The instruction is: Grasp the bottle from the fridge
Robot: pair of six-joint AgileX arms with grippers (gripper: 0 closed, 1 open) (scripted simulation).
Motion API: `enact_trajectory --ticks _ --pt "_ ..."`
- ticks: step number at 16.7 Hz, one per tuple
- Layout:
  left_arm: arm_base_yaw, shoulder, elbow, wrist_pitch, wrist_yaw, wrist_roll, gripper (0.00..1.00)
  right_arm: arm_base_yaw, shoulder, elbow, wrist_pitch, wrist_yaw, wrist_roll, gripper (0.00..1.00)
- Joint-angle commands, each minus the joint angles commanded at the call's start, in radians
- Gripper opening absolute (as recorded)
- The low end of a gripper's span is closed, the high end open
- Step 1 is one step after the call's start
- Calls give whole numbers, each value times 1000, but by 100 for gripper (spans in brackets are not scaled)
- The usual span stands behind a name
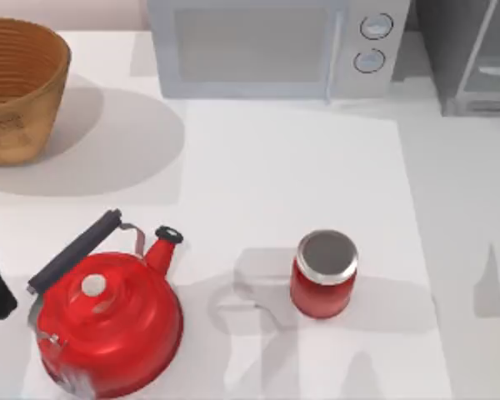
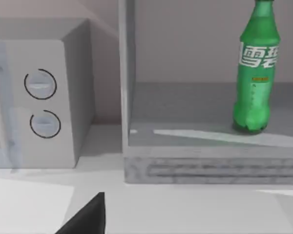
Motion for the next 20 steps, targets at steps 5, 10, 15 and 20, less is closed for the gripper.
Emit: enact_trajectory --ticks 5,10,15,20 --pt "0 0 0 0 0 0 100 -22 62 6 62 -22 2 100" --pt "0 0 0 0 0 0 100 -121 378 37 356 -115 9 100" --pt "0 0 0 0 0 0 100 -256 867 77 759 -241 16 100" --pt "0 0 0 0 0 0 100 -387 1305 119 1153 -369 19 100"
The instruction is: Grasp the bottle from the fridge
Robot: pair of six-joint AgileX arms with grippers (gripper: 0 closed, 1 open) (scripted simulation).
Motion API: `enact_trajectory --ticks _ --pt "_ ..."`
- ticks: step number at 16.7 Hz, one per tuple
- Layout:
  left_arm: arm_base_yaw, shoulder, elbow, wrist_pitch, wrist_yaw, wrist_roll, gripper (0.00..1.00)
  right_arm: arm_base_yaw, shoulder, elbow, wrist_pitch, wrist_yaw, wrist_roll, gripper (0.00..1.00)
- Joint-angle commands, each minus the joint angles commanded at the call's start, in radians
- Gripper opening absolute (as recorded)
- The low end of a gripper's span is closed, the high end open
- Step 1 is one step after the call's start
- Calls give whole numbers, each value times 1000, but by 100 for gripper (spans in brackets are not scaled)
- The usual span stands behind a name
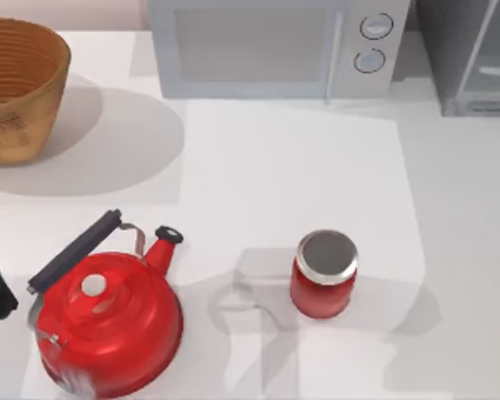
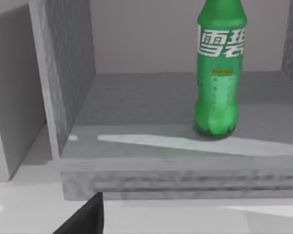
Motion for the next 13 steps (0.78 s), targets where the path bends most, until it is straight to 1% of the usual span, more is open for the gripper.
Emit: enact_trajectory --ticks 4,7,10,13 --pt "0 0 0 0 0 0 100 -83 283 35 262 -83 -1 100" --pt "0 0 0 0 0 0 100 -126 423 55 400 -125 -1 100" --pt "0 0 0 0 0 0 100 -146 487 65 463 -144 -1 100" --pt "0 0 0 0 0 0 100 -147 489 65 465 -145 -1 100"
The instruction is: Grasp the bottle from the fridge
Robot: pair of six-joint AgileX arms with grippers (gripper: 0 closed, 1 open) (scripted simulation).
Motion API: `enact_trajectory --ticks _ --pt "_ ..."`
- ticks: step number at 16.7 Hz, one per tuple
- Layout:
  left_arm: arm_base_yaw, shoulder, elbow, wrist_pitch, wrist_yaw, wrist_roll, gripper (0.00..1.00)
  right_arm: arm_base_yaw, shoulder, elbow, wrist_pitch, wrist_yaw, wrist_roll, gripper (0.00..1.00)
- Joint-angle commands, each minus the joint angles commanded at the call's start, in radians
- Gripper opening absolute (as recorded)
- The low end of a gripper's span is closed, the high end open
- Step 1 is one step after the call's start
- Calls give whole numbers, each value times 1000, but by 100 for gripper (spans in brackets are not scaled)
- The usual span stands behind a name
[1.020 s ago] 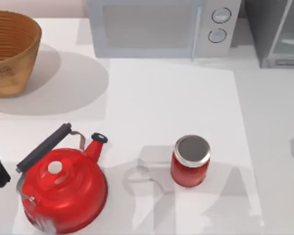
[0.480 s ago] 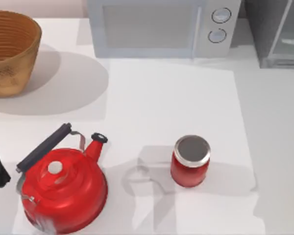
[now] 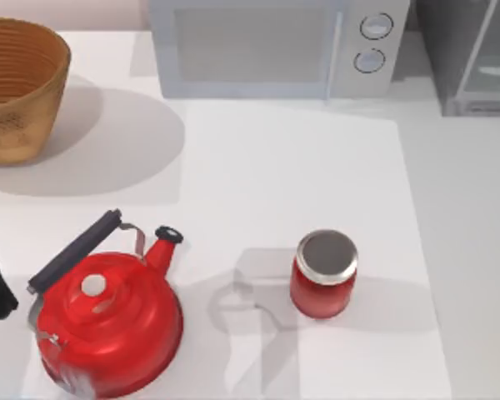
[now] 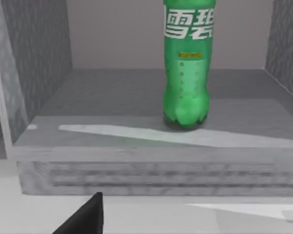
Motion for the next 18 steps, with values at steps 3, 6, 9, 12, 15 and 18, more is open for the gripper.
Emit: enact_trajectory --ticks 3,6,9,12,15,18 --pt "0 0 0 0 0 0 100 5 -1 -2 -4 2 0 100" --pt "0 0 0 0 0 0 100 31 38 66 -36 22 -2 100" --pt "0 0 0 0 0 0 100 78 118 227 -117 69 -5 100" --pt "0 0 0 0 0 0 100 137 216 453 -234 136 -8 100" --pt "0 0 0 0 0 0 100 197 303 668 -357 205 -10 100" --pt "0 0 0 0 0 0 100 244 356 798 -448 257 -13 100"
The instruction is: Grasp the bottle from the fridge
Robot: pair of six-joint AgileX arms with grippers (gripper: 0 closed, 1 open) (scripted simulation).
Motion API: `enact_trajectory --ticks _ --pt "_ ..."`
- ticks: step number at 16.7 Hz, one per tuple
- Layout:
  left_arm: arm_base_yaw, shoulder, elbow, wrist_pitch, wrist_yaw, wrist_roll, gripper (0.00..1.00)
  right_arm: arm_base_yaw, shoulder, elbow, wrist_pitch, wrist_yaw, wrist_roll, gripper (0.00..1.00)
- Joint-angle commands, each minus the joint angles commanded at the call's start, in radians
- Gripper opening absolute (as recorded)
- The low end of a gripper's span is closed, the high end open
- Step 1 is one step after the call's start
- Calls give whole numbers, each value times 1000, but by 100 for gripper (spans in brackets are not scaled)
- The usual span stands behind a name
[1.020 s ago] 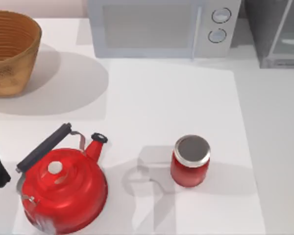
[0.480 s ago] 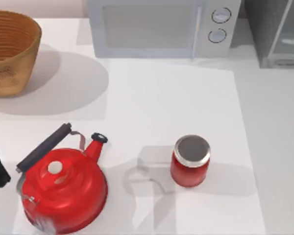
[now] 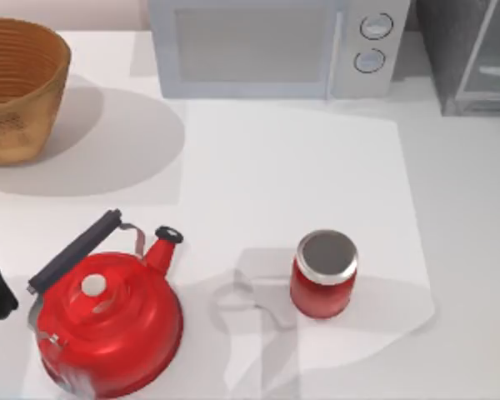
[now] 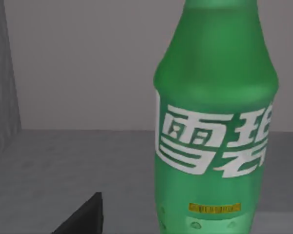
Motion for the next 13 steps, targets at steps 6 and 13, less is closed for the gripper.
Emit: enact_trajectory --ticks 6,13 --pt "0 0 0 0 0 0 100 10 8 31 -25 14 -1 100" --pt "0 0 0 0 0 0 100 34 120 244 -122 37 -2 100"
